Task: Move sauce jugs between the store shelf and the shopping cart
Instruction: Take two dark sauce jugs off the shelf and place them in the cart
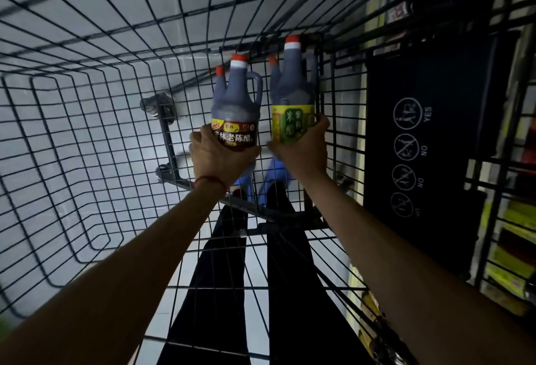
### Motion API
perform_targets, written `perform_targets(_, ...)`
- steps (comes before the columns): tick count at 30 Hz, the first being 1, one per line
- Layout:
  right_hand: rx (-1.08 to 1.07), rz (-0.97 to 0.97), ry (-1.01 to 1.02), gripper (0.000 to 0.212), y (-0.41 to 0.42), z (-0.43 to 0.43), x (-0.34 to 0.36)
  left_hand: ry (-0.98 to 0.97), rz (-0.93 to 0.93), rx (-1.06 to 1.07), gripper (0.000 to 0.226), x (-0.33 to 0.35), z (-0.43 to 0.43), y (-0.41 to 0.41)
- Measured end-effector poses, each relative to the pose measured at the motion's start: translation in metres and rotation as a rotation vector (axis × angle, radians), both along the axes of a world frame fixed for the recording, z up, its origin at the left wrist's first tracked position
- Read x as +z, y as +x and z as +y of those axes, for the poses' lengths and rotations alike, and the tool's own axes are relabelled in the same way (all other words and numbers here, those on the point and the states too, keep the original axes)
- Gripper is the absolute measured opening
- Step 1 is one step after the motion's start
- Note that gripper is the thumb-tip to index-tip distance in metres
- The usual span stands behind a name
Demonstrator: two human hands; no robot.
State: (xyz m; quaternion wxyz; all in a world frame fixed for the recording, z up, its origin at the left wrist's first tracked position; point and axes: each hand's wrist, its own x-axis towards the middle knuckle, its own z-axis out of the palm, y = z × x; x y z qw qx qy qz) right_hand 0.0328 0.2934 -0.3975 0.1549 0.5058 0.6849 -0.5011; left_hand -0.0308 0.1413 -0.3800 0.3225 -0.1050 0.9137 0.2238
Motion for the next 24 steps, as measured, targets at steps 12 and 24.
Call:
perform_targets(12,0.110,-0.176,-0.093,0.112,0.001,0.016,0.007,0.065,-0.056,0.031,0.094,0.001,-0.006,-0.003)
perform_targets(24,-0.023,-0.242,-0.378,0.074,0.046,0.014,0.084,0.066,-0.035,-0.007,0.088,0.085,-0.031,0.024)
